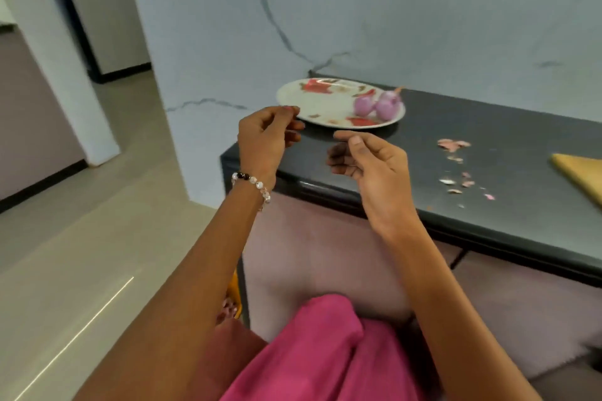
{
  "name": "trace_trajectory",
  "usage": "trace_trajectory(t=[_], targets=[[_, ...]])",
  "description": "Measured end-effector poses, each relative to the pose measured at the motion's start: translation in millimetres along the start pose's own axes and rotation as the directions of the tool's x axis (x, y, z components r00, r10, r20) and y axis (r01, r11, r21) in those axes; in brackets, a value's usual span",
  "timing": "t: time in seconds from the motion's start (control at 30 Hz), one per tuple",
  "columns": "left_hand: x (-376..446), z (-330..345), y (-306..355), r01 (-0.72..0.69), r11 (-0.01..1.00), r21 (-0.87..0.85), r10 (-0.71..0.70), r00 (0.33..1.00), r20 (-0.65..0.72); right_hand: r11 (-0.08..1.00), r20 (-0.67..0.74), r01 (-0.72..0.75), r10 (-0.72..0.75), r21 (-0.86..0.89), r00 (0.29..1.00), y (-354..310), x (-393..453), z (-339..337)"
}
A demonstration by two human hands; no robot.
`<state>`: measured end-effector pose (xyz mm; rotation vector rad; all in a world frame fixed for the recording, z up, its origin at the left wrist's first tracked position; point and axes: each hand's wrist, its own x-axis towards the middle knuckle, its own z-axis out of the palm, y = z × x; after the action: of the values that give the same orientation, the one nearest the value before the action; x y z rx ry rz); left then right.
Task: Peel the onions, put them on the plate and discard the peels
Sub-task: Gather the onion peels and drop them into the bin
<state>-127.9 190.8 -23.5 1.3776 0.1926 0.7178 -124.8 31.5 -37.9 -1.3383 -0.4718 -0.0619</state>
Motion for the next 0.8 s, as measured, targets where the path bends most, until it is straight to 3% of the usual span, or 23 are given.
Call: trace_trajectory(t=[0.17,0.27,0.4,0.57,0.7,0.8], targets=[[-7.7,89.8,-19.9,-0.01,0.988,0.153,-0.045,0.936,0.349,0.937,-0.267,0.055,-0.154,-0.344,0.951,-25.1,12.5,-96.9],[-8.4,131.7,-36.5,-0.146,0.934,0.327,-0.036,0.869,0.493,0.763,-0.329,-0.082,-0.177,-0.641,0.928,-32.6,22.2,-151.7],[-2.6,169.0,-53.0,-0.212,0.867,0.45,-0.11,0.801,0.589,0.443,-0.297,-0.303,0.085,-0.844,0.951,-27.6,45.1,-211.8],[19.2,202.0,-67.7,-0.193,0.885,0.424,-0.125,0.778,0.615,0.192,-0.208,-0.27,0.289,-0.944,0.934,-2.4,90.6,-239.0],[27.6,210.0,-76.0,-0.035,0.961,0.275,-0.143,0.788,0.599,0.162,-0.108,-0.176,0.36,-0.971,0.927,9.1,123.0,-229.1],[27.8,209.7,-74.2,0.073,0.973,0.217,-0.187,0.801,0.569,0.258,0.04,-0.083,0.437,-0.963,0.899,8.7,125.6,-214.1]])
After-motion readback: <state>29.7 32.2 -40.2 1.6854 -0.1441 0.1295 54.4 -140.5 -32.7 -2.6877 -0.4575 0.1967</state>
